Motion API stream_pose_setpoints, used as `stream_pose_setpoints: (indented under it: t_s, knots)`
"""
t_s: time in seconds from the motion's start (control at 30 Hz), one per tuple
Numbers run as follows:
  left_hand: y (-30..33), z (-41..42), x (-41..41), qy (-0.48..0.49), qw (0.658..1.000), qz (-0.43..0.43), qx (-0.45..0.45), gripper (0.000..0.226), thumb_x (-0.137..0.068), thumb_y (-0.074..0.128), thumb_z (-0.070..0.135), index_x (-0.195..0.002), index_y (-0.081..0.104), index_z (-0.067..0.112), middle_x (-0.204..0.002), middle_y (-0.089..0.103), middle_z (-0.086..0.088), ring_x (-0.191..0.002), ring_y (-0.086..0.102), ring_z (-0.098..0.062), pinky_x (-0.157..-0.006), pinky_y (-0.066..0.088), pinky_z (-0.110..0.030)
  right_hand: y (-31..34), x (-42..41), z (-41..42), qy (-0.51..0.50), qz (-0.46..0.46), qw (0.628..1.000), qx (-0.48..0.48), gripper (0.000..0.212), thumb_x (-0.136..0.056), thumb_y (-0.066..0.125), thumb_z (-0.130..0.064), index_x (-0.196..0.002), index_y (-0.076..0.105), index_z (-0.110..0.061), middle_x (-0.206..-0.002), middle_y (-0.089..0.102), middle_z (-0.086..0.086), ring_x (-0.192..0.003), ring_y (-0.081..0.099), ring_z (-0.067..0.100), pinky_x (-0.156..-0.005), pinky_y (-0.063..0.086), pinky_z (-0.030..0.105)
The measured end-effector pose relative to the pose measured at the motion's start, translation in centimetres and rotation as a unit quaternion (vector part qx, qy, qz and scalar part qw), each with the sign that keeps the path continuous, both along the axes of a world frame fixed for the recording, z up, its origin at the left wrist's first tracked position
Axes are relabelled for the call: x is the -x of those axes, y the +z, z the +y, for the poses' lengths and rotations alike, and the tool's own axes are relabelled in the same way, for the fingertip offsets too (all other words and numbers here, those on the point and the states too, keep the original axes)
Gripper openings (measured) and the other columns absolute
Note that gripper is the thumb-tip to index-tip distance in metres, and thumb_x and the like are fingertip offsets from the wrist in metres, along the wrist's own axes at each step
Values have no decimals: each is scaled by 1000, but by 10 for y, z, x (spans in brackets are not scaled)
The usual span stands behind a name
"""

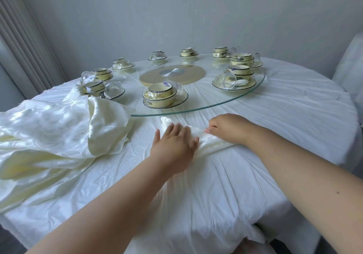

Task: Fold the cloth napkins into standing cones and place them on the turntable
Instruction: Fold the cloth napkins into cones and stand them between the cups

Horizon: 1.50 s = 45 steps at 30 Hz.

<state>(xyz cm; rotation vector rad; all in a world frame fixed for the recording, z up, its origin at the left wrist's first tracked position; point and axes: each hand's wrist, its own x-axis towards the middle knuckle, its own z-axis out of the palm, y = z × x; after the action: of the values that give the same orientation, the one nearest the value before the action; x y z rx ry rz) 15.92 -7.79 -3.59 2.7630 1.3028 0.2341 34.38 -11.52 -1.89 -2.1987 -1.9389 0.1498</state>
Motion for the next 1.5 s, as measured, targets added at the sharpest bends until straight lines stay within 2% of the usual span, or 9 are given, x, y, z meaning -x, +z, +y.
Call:
stream_pose_setpoints:
  t_s: [0.33,0.43,0.5,0.57,0.67,0.8,1.07,1.37,1.5]
  knots:
    - [-12,-1,2,24,998,42,43,70,-95,13,61,-153,2,24,-162,-3,-1,-148,-5,-17,-118,0,-46,9,-9,-6,-152,-146,975,-67,47,-95,36,-58,-73,45,-18,-81,55,-1,-91,57,27,-65,33,30]
    - [-14,1,2,24,998,44,40,70,-95,13,61,-153,2,24,-162,-3,-2,-148,-5,-17,-118,0,-47,20,12,-18,-78,103,947,-294,63,-89,22,-65,-90,60,-16,-93,64,-1,-97,57,20,-80,42,33]
    - [-14,1,3,24,998,45,36,70,-95,13,61,-153,2,24,-162,-3,-3,-148,-4,-18,-117,0,-47,19,35,-21,39,397,895,-202,80,-80,12,-74,-121,60,-24,-120,63,-6,-117,52,7,-102,35,27]
    - [-13,0,3,21,998,43,34,70,-95,14,62,-153,2,24,-162,-2,-3,-148,-4,-18,-117,0,-47,1,49,-23,70,475,876,-48,101,-66,10,-89,-142,41,-30,-146,42,-13,-134,30,-1,-114,16,27]
    - [-14,-1,3,18,998,41,38,71,-95,15,62,-153,3,24,-162,-2,-4,-148,-4,-18,-117,3,-46,-19,49,-33,35,389,919,49,109,-60,12,-97,-150,25,-36,-156,20,-18,-144,7,0,-118,-2,30]
    - [-6,2,5,5,999,49,19,69,-92,19,65,-149,16,26,-160,9,-4,-147,8,-20,-111,17,-45,-17,39,-43,48,157,982,90,58,-100,7,-47,-153,4,-23,-160,-1,-10,-145,-7,1,-113,-8,16]
    - [-4,25,17,-15,996,78,37,95,-69,22,89,-146,15,34,-155,14,-2,-146,8,-16,-114,14,-47,-12,26,-62,73,-7,989,128,102,-63,-13,-78,-151,-12,-26,-156,-19,-16,-139,-20,-4,-114,-13,20]
    - [2,31,21,-24,989,132,55,119,-65,26,91,-153,-4,17,-160,-6,3,-147,-7,-13,-117,7,-41,17,30,-61,49,-48,982,177,101,-70,-5,-74,-153,-2,-18,-160,-10,-7,-144,-16,3,-119,-9,30]
    - [0,34,21,-24,989,137,53,130,-52,16,97,-153,-7,18,-161,-8,1,-147,-7,-16,-117,8,-44,35,59,-37,91,153,982,69,78,-86,5,-63,-153,5,-22,-160,-1,-13,-143,-7,-4,-116,-7,20]
